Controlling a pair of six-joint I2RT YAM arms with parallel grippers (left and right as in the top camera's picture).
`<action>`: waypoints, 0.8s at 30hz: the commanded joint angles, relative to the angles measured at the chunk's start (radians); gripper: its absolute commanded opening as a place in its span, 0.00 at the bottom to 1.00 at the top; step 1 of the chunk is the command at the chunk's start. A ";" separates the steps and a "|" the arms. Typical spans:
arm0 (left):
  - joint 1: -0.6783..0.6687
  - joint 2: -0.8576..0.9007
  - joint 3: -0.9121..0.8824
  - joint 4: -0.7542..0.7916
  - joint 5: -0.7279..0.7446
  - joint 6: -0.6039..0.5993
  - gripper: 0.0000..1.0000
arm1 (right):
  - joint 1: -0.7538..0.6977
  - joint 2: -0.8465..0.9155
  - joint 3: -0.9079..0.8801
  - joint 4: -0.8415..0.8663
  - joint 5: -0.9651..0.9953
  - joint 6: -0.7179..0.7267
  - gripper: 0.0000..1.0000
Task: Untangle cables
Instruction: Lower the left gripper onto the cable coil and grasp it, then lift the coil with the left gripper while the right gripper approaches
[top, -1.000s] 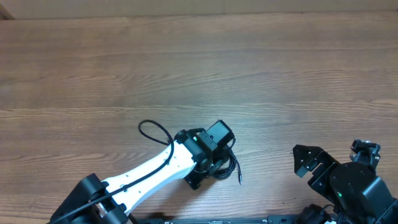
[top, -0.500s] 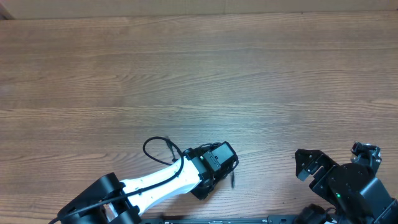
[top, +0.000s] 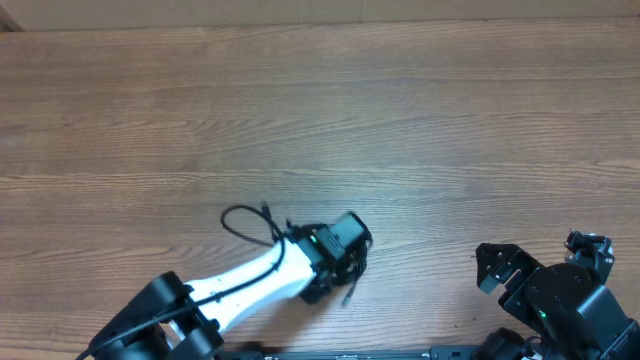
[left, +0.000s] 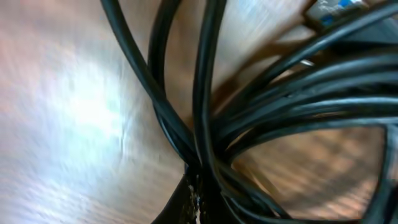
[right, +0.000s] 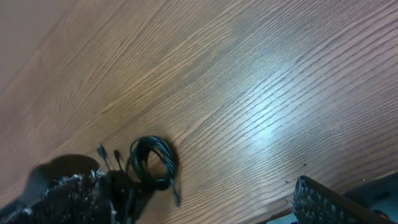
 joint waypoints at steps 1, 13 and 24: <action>0.095 -0.079 0.072 -0.008 -0.032 0.421 0.04 | -0.002 -0.003 0.021 0.011 0.018 -0.006 1.00; 0.204 -0.133 0.118 -0.025 0.132 0.633 0.65 | -0.002 -0.003 0.019 0.046 0.061 -0.002 1.00; 0.203 -0.079 0.094 -0.034 -0.014 0.699 0.73 | -0.002 0.000 -0.023 0.153 0.060 0.006 1.00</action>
